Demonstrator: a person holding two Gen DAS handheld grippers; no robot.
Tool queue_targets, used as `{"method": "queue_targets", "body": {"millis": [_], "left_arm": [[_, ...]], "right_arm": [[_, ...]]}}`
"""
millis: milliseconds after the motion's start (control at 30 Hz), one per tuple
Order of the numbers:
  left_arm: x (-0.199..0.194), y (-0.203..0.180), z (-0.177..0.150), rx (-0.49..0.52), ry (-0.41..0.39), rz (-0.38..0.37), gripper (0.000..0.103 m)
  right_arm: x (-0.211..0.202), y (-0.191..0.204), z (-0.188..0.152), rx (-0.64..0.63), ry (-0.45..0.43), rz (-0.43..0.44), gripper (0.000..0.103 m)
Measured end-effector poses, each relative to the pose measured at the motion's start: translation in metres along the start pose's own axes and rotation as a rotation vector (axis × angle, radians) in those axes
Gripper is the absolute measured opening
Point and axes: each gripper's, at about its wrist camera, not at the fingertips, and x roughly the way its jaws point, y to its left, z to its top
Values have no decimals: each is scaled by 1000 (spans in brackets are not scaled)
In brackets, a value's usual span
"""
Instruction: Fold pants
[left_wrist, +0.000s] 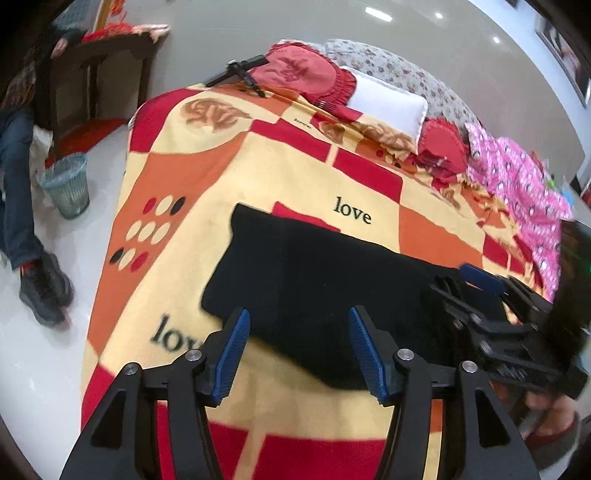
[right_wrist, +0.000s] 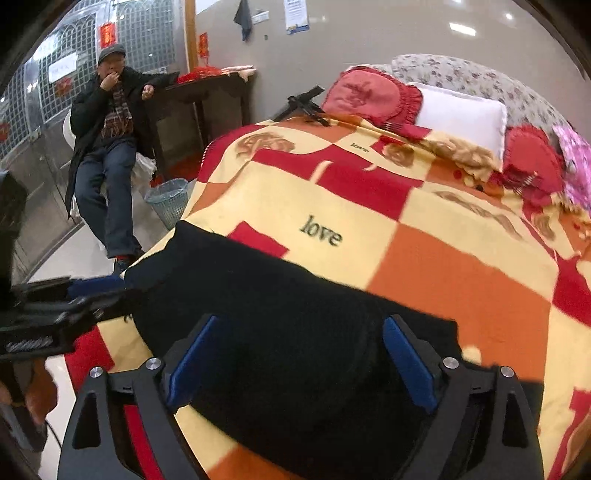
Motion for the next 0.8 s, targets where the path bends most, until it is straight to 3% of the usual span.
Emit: {"method": "queue_targets", "body": {"millis": [67,233,567,800], "left_arm": [[-5,11,-6,-46,-11,-3,69],[1,32,-15,-130,7,23,69],[32,33,-7,-192,54,8,69],[41,31,-6,-178,28,20,71]], "right_arm": [[6,5,7,-9,-8,14,91],[35,17,32,0,-1,88,91],[83,58,68,-147,52,200,91],[116,80,77,-213,119,236,91]]}}
